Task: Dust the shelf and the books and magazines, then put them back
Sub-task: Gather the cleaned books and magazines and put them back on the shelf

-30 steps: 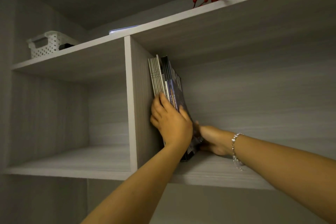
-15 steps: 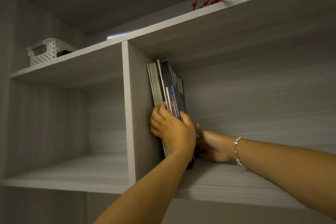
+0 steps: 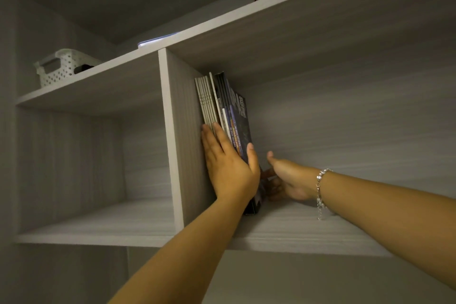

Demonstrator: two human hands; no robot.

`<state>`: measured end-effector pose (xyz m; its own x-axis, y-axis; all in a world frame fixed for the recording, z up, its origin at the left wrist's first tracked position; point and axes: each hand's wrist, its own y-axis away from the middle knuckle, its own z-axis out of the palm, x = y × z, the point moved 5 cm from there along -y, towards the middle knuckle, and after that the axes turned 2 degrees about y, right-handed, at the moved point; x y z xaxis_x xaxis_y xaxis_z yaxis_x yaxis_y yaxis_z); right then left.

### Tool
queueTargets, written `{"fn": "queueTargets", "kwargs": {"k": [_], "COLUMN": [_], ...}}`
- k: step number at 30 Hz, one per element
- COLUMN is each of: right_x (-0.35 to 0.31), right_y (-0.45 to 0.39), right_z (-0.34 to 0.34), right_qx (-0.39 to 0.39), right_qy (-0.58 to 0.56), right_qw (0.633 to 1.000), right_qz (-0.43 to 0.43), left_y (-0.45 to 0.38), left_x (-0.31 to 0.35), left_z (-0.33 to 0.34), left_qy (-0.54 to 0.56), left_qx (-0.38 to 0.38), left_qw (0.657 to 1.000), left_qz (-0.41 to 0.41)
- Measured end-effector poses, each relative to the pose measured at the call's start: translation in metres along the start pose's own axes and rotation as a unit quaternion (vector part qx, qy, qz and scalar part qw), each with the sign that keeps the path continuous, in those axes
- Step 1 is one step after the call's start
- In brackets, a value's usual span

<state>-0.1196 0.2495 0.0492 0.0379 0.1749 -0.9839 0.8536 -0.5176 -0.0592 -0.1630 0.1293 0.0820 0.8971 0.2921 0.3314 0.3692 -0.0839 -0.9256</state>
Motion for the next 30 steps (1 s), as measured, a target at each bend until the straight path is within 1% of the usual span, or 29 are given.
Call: {"fn": "queueTargets", "kwargs": {"k": [3, 4, 6, 9, 11, 13, 14, 16, 18, 20, 25, 30], "right_x": [0.004, 0.006, 0.008, 0.006, 0.002, -0.002, -0.004, -0.006, -0.005, -0.004, -0.005, -0.003], "right_y": [0.006, 0.011, 0.019, 0.028, 0.033, 0.041, 0.044, 0.045, 0.044, 0.042, 0.042, 0.045], "right_z": [-0.007, -0.007, -0.004, 0.001, 0.002, 0.005, 0.007, 0.01, 0.013, 0.016, 0.012, 0.013], "right_qx": [0.013, 0.007, -0.03, -0.1, -0.131, -0.148, -0.147, -0.123, -0.095, -0.071, -0.048, -0.027], "right_qy": [0.002, 0.01, 0.041, 0.132, 0.193, 0.277, 0.33, 0.417, 0.459, 0.483, 0.5, 0.499], "right_qw": [1.0, 1.0, 0.999, 0.986, 0.971, 0.946, 0.927, 0.89, 0.869, 0.854, 0.845, 0.849], "right_qz": [0.003, -0.001, -0.016, -0.036, -0.054, -0.08, -0.099, -0.138, -0.159, -0.176, -0.183, -0.174], "left_y": [0.001, 0.004, 0.009, 0.016, 0.022, 0.03, 0.033, 0.035, 0.034, 0.03, 0.024, 0.032], "left_x": [0.004, 0.005, 0.007, -0.002, -0.01, -0.018, -0.02, -0.02, -0.019, -0.021, -0.02, -0.022], "left_z": [-0.003, -0.005, -0.006, -0.01, -0.018, -0.024, -0.026, -0.026, -0.026, -0.027, -0.025, -0.028], "left_qy": [-0.022, -0.02, -0.013, -0.012, 0.003, 0.018, 0.022, 0.041, 0.073, 0.082, 0.091, 0.098], "left_qx": [-0.007, -0.015, -0.049, -0.146, -0.223, -0.289, -0.301, -0.299, -0.29, -0.282, -0.289, -0.287], "left_qw": [1.0, 1.0, 0.999, 0.988, 0.973, 0.956, 0.952, 0.952, 0.954, 0.956, 0.953, 0.953], "left_qz": [-0.004, -0.004, 0.005, 0.041, 0.061, 0.051, 0.048, 0.041, 0.022, 0.001, -0.008, -0.014]}}
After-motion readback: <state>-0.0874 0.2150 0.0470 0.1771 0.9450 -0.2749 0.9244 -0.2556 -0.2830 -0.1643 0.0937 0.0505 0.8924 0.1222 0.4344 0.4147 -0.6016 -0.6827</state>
